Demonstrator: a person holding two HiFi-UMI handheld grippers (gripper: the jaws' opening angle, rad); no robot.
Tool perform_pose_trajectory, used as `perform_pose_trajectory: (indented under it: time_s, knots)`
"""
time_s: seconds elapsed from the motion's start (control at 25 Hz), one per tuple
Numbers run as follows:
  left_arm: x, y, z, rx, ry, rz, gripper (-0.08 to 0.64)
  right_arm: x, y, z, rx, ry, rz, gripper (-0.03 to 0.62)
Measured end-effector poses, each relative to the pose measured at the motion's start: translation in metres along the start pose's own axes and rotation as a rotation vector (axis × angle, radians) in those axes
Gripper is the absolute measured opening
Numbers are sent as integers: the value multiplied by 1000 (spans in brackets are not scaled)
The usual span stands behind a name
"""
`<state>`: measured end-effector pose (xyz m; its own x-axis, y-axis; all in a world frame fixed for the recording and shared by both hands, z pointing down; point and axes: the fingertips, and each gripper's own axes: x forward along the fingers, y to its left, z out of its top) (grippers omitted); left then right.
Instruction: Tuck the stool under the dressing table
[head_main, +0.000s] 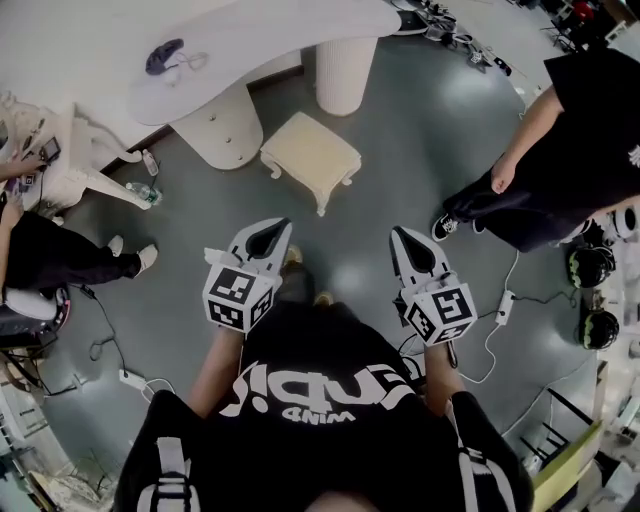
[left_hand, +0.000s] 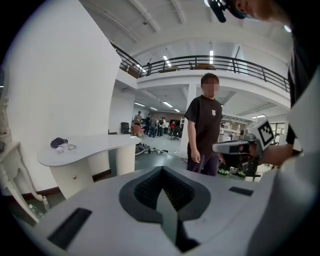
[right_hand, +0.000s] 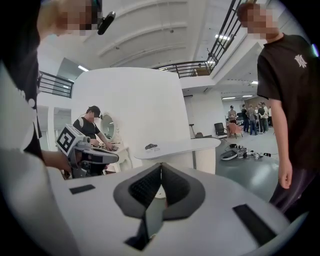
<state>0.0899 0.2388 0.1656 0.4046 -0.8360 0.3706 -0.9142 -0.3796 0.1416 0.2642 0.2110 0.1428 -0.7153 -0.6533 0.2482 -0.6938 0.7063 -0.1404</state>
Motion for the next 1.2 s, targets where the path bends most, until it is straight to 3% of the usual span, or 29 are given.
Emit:
perform_pose_trajectory:
  time_s: [0.52,1.0,1.2]
  knots:
    - [72,48,19,-19,-14,-63,8,65,-40,-6,21,45,-33,21]
    - [160,169,70,-23,-11,-89,8,229,-81,47,11,46,27,23]
    - [185,206,85,-16,-15,-74,8,272,-90,66,0,43,39,23]
